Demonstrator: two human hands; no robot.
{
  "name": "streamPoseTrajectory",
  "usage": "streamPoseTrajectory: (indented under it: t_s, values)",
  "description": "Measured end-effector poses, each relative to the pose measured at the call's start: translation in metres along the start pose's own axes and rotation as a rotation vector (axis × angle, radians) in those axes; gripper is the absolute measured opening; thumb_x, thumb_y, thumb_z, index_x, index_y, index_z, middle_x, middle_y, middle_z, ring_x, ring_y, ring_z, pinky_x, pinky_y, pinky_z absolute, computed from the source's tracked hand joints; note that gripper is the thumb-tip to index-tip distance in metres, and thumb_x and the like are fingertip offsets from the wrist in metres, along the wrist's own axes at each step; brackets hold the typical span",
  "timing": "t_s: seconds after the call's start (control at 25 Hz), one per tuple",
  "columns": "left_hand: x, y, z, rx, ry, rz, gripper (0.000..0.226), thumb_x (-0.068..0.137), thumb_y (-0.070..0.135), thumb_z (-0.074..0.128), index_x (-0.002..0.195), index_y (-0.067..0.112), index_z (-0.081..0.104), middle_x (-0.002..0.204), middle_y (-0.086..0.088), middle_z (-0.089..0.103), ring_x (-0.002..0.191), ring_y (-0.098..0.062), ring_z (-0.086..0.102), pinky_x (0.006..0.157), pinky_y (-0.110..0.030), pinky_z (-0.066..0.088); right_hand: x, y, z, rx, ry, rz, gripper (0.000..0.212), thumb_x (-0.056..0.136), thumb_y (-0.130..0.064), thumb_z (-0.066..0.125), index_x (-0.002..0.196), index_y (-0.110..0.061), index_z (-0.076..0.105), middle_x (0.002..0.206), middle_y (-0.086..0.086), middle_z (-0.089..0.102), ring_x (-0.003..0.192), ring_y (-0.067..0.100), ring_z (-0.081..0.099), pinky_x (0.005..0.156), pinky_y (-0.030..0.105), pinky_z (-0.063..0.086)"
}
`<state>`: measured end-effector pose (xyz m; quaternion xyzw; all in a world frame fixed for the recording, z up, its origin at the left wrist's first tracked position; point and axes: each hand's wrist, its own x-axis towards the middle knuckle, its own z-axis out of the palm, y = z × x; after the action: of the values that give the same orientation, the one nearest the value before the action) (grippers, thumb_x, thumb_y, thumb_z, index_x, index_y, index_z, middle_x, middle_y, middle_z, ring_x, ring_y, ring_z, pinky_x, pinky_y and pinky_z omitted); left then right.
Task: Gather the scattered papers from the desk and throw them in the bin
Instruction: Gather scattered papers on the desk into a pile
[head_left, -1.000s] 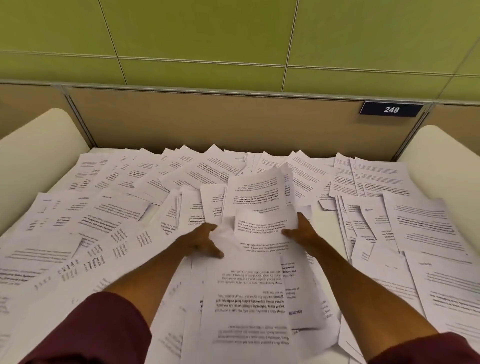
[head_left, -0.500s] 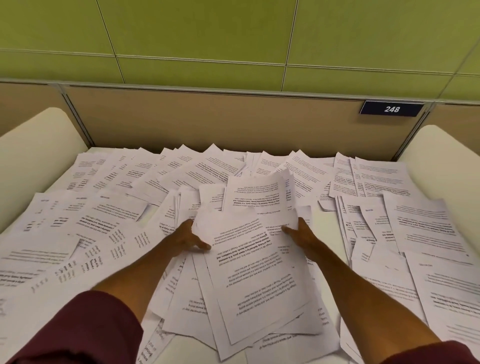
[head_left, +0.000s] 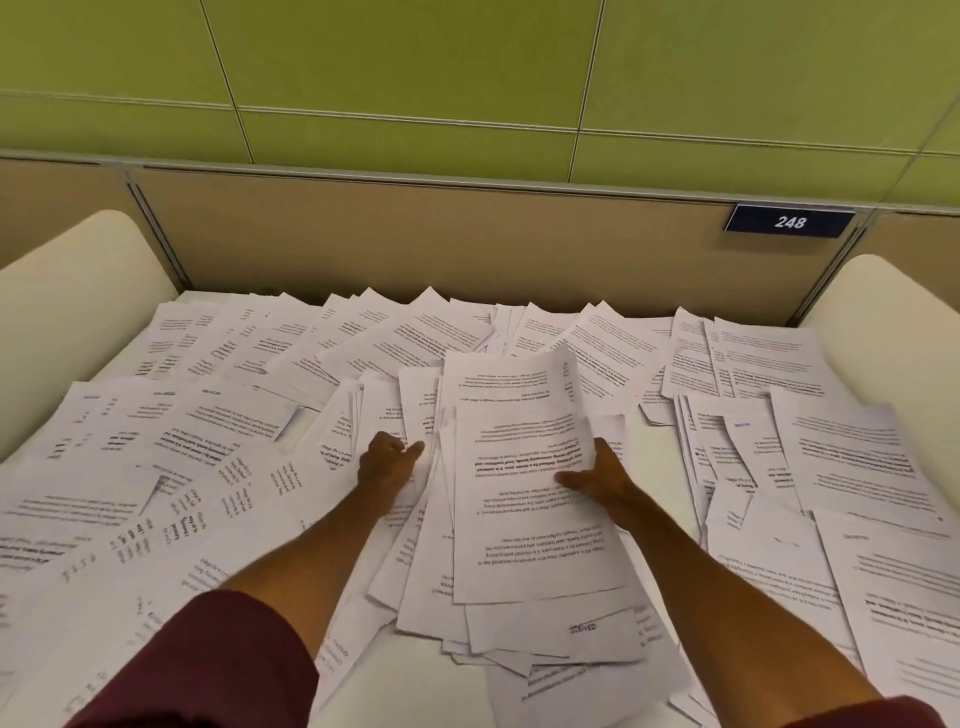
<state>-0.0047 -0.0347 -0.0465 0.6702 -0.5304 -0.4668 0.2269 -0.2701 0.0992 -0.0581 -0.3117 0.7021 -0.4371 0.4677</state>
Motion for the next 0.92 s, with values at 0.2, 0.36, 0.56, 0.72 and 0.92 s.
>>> streamPoseTrajectory:
  t_s: [0.2,0.36,0.56,0.72,0.92]
  values:
    - [-0.016,-0.008,0.017,0.252,-0.099,0.178,0.02,0.083,0.016,0.067,0.1,0.006,0.064,0.095,-0.009,0.062,0.094,-0.027,0.062,0.078,-0.033,0.051,0.004,-0.001,0.018,-0.032,-0.013,0.004,0.077,0.069,-0.023,0.085,0.128,-0.012,0.036,0.127,0.008,0.059,0.11,0.03,0.063,0.088,0.052,0.056]
    - [-0.005,-0.007,-0.003,0.225,0.106,0.197,0.024,0.084,0.018,0.066,0.102,0.002,0.064,0.104,-0.016,0.066,0.1,-0.031,0.062,0.084,-0.039,0.053,0.001,-0.014,0.004,-0.393,0.315,0.02,0.076,0.078,-0.033,0.078,0.134,-0.005,0.036,0.13,0.015,0.054,0.12,0.037,0.054,0.099,0.049,0.047]
    - [0.021,-0.022,-0.036,0.345,0.102,0.004,0.061,0.085,0.028,0.068,0.133,0.0,0.043,0.136,-0.023,0.043,0.127,-0.038,0.041,0.105,-0.046,0.039,-0.009,-0.008,-0.022,-0.602,0.448,0.351,0.098,0.074,-0.05,0.077,0.142,-0.001,0.026,0.146,0.023,0.031,0.136,0.04,0.032,0.108,0.051,0.036]
    - [0.018,-0.013,-0.014,0.281,0.029,-0.063,0.063,0.084,0.026,0.069,0.135,0.007,0.038,0.139,-0.02,0.038,0.128,-0.036,0.039,0.103,-0.045,0.04,0.008,-0.007,-0.009,-0.421,0.361,0.318,0.087,0.065,-0.044,0.084,0.128,-0.002,0.043,0.136,0.022,0.045,0.124,0.039,0.048,0.099,0.051,0.047]
    - [0.023,-0.012,-0.025,0.056,0.003,-0.162,0.055,0.08,0.01,0.072,0.127,-0.002,0.046,0.123,-0.023,0.057,0.104,-0.036,0.06,0.089,-0.042,0.051,0.0,-0.006,-0.011,-0.257,0.455,0.224,0.05,0.073,-0.028,0.082,0.101,-0.004,0.048,0.114,0.021,0.061,0.103,0.036,0.061,0.072,0.037,0.049]
